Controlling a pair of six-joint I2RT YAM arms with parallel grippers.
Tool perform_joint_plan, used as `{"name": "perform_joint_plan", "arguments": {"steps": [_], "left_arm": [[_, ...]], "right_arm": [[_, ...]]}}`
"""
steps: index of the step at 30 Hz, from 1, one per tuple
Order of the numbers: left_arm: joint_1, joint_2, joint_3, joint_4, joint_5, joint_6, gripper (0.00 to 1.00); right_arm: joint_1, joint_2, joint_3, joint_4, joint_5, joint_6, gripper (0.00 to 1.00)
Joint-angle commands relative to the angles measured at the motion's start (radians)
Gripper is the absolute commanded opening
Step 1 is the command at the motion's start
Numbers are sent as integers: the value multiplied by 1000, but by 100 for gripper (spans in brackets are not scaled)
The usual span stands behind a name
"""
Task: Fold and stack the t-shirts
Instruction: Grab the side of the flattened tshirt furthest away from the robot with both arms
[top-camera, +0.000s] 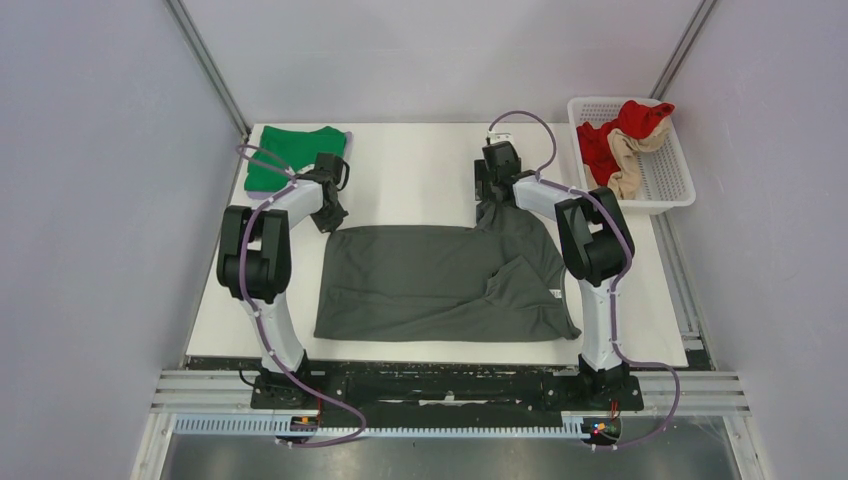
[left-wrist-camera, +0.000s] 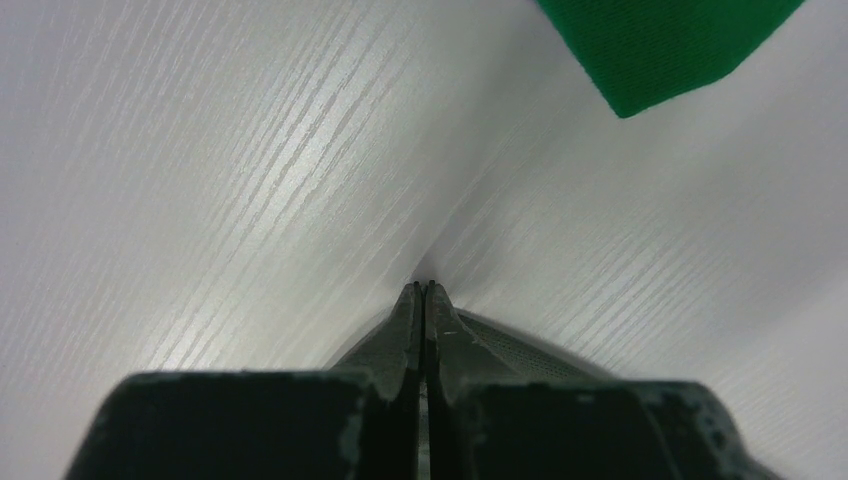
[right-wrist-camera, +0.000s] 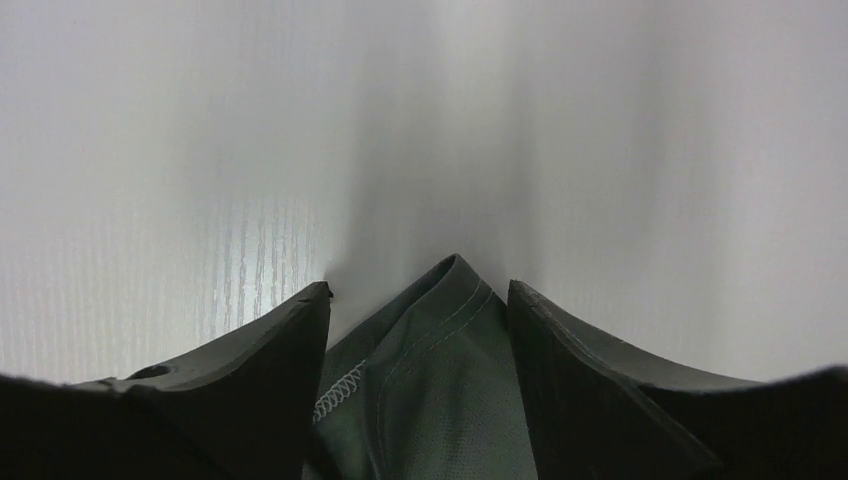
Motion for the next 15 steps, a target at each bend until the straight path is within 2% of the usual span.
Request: {"name": "perform_joint_plan", "arguments": {"steps": [1,5,12,15], "left_arm": [[-1,-23,-30,-16,36,5,2],[-1,-38,-39,-15,34,6,2],[-4,-87,-61,-7,55,7,2],[-6,-127,-90,4,61,6,2]], "right_arm": [[4,8,-30,-28,26,-15,60],[4,-51,-114,-3,53,-4,43],[4,-174,-202,92,81,-49,1],[8,-266,-275,156,66,-100,0]]}}
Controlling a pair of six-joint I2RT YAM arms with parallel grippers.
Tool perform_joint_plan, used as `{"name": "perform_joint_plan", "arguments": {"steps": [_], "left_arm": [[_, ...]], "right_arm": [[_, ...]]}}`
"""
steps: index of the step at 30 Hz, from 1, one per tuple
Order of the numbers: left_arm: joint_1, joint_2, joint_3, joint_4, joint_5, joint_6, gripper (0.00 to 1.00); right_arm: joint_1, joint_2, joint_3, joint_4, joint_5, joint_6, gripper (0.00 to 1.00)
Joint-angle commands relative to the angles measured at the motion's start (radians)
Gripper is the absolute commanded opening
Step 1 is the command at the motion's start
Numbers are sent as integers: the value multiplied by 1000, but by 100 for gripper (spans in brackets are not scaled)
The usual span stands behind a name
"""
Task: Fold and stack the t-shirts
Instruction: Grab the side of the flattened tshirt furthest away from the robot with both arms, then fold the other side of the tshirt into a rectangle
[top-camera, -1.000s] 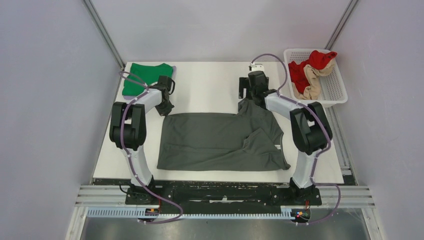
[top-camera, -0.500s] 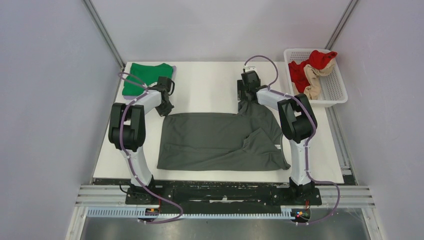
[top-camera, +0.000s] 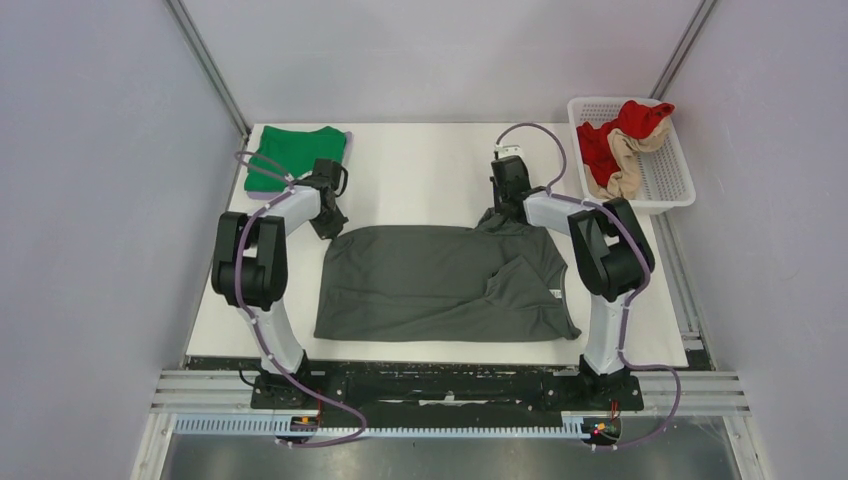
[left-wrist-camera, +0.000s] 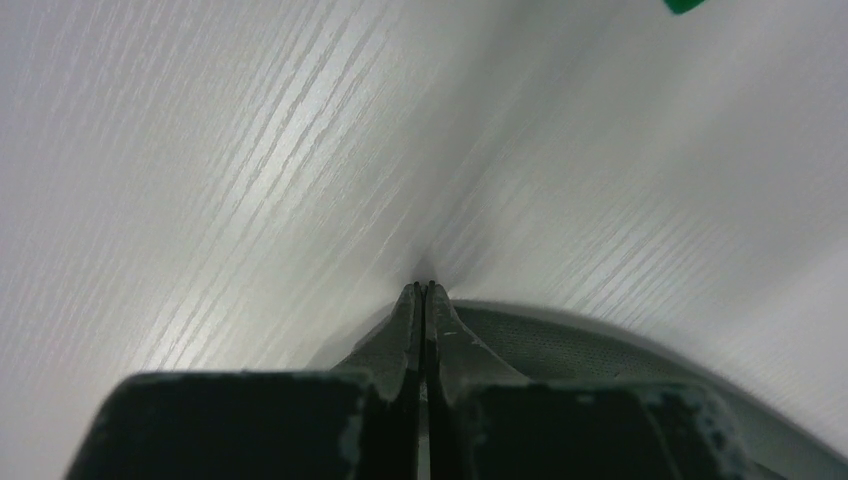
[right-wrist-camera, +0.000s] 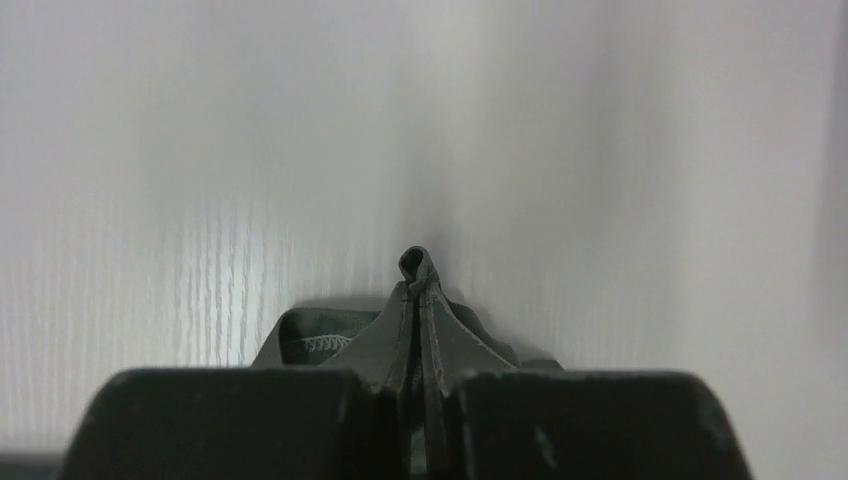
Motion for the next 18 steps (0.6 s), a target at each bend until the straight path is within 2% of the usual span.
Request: {"name": "perform_joint_plan", "arguments": {"steps": [1,11,18], "left_arm": [[-7,-91,-43,4,25,8,2],[-25,-250,-150,30,22,16,2],[-32,-381,-255,45,14,0,2]], "right_arm": [[6,-170,-93,92,15,-85,0],[65,-498,-376,39,33,-103,0],[136,-700,-491,-86,141,-62,0]]}}
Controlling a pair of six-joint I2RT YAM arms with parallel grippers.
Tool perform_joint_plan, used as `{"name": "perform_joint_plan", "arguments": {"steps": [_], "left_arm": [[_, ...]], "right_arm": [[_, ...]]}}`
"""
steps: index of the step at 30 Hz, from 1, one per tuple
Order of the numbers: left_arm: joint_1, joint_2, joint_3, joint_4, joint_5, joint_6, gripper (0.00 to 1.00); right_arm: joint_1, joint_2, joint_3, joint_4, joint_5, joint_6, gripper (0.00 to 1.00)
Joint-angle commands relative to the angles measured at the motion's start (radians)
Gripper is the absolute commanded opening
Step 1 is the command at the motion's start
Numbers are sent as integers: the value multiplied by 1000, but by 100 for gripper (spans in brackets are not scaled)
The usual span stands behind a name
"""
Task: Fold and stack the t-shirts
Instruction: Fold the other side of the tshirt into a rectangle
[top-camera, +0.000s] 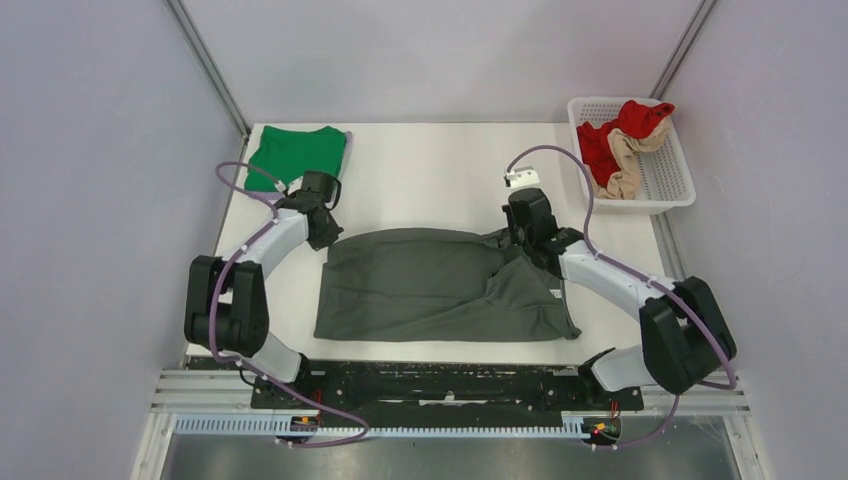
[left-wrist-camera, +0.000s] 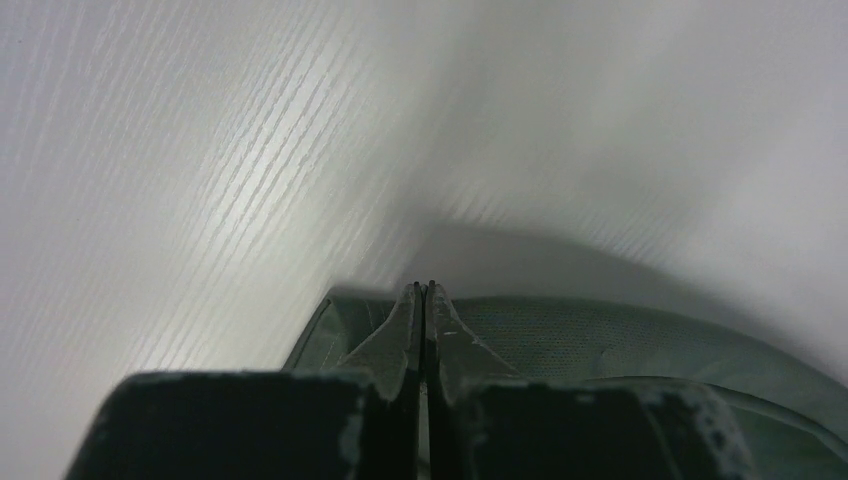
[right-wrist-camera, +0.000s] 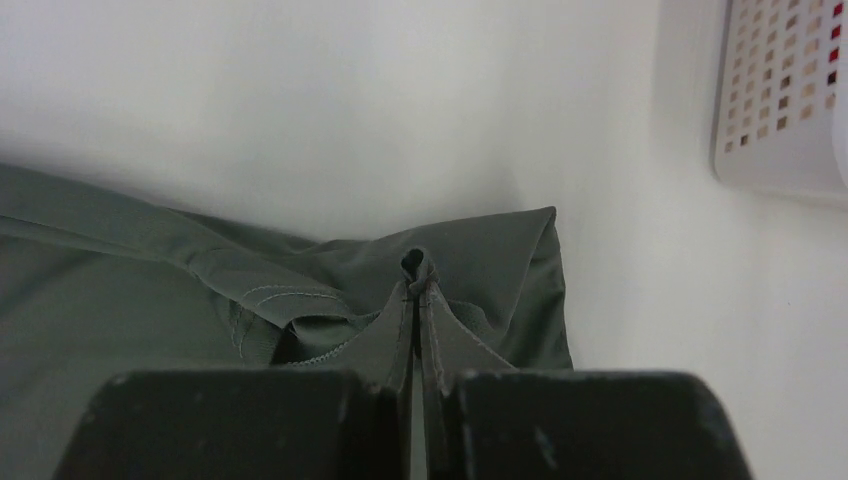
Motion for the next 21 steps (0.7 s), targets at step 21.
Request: {"name": "perform_joint_plan", "arguments": {"steps": [21], "left_arm": [[-9,-319,-272,74,5,-27,2]], "right_arm": [[234,-495,-229,-510,42,246,0]]}}
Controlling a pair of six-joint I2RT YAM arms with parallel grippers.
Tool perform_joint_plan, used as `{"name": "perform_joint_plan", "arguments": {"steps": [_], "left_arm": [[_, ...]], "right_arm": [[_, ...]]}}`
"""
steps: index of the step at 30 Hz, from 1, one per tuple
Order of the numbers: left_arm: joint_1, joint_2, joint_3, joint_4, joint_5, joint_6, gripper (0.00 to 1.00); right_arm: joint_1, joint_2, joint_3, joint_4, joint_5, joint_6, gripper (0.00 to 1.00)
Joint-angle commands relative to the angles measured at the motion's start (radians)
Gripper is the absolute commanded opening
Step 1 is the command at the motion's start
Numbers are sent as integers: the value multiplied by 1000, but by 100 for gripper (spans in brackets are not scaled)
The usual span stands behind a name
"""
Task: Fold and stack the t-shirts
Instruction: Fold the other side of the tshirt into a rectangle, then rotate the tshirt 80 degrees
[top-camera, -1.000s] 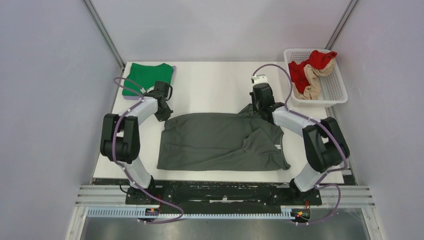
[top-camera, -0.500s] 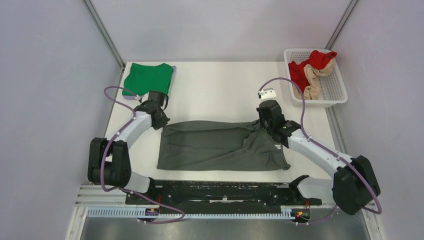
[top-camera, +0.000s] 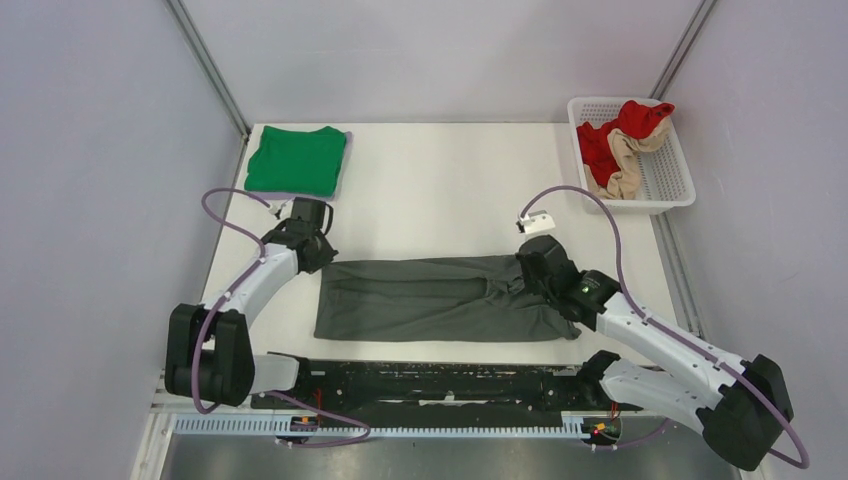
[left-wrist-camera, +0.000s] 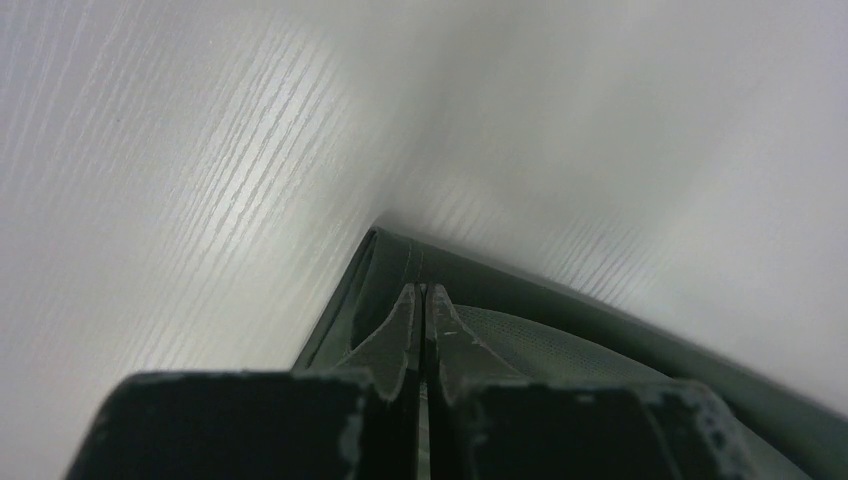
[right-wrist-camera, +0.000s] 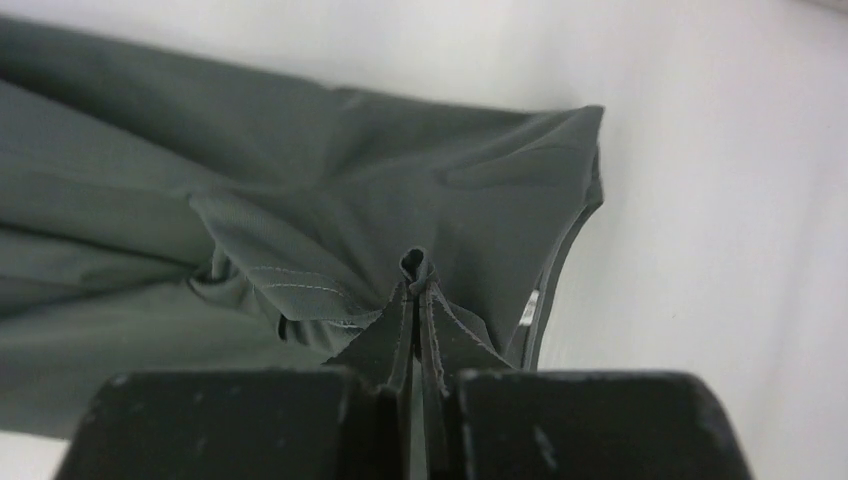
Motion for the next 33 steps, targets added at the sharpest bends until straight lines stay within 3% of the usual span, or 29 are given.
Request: {"name": "perform_joint_plan", "arguments": {"steps": [1,4,8,11,13,14,15,20,24,28,33], "left_arm": [[-3,-49,-35,29,-16,-26,3],[-3,-45,-52,25,-21,-28,5],[-3,-73,-89,17,-27,-44,22],[-3,-124,-99,-1,-36,-53,53],[-3,-158,-83,-19,-37,-57,89],[-3,-175,-70,-26,-32,-64,99],[-4,-193,-54,-31,-25,-68,100],[-18,-239,18,-44,41,-102,100],[-90,-224,46,5,101,-79,100],[-140,-135,33,43,182,-66,100],[-155,-50,-47,51,161,-52,100]], "right_arm": [[41,-44,-72,-108,-24,101,2],[49,-62,-151,-114,-86,140,5],[53,-90,-220,-114,-188,167,18],[53,-132,-213,-148,-209,163,46],[52,-164,-175,-184,-158,154,70],[53,-182,-147,-198,-141,151,85],[52,-198,-119,-204,-137,148,97],[53,-315,-99,-112,-154,180,98],[53,-354,-142,30,-151,225,98],[51,-292,-195,141,-161,296,98],[34,-141,-234,149,-178,378,98]]}}
